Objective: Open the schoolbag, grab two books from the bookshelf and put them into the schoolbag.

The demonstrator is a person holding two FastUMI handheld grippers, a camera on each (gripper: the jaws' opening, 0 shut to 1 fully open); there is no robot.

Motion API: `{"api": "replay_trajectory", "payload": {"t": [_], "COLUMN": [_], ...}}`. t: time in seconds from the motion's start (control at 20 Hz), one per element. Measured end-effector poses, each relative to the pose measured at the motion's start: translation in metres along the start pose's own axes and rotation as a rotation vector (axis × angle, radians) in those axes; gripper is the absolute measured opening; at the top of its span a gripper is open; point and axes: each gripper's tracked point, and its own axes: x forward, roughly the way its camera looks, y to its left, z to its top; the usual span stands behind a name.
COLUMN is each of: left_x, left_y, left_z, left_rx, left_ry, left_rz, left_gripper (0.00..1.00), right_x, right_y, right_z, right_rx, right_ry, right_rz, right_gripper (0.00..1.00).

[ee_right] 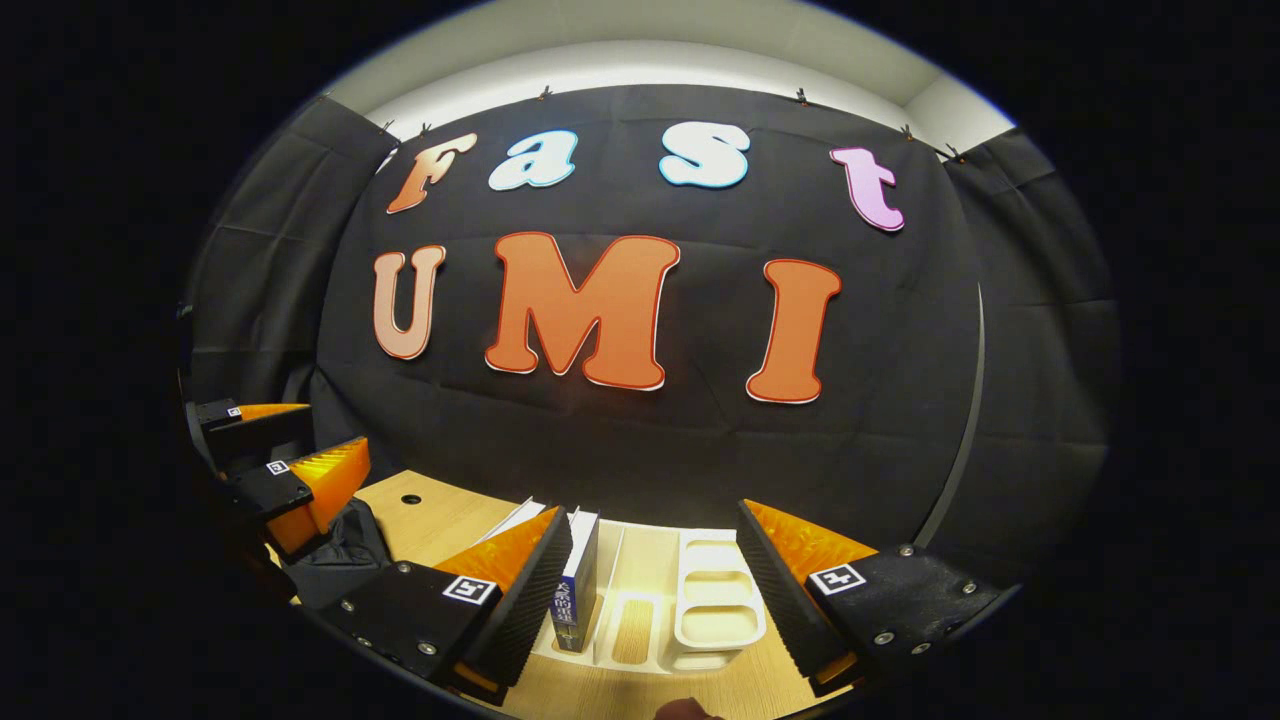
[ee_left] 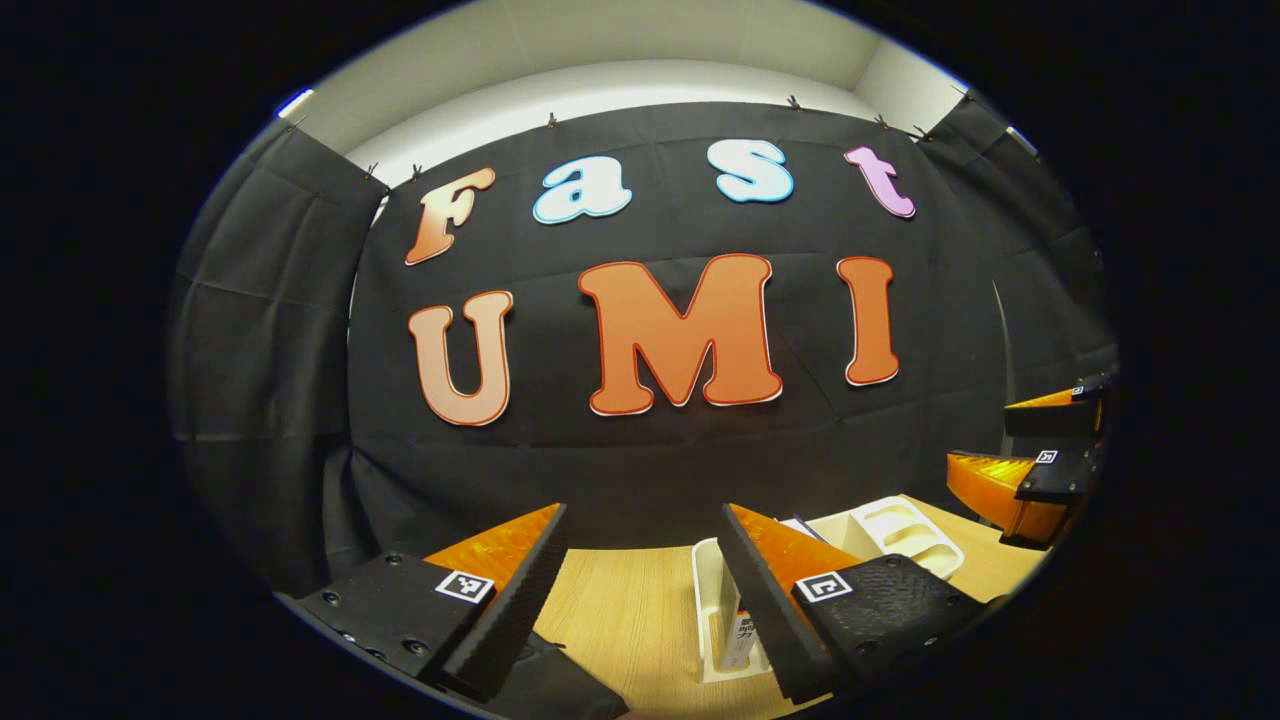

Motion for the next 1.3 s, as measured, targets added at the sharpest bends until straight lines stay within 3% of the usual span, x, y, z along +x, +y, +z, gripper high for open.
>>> {"api": "replay_trajectory", "payload": {"t": [0.1,0.8,1.3], "left_x": [0.0,0.0,0.0], "left_y": [0.0,-0.003,-0.002], "left_z": [0.002,0.0,-0.013], "left_rx": [0.002,0.016,0.113], "left_ry": [-0.006,-0.009,0.019], "left_rz": [0.004,-0.002,0.011], "left_gripper": [0.93,0.96,0.94], "right_x": [0.0,0.001,0.004], "right_y": [0.0,0.0,-0.014], "right_z": [0.001,-0.005,-0.011], "right_rx": [0.002,0.016,0.016], "right_ry": [-0.002,0.014,0.015], "right_rz": [-0.001,0.005,0.001], "right_gripper": [0.97,0.97,0.97]}}
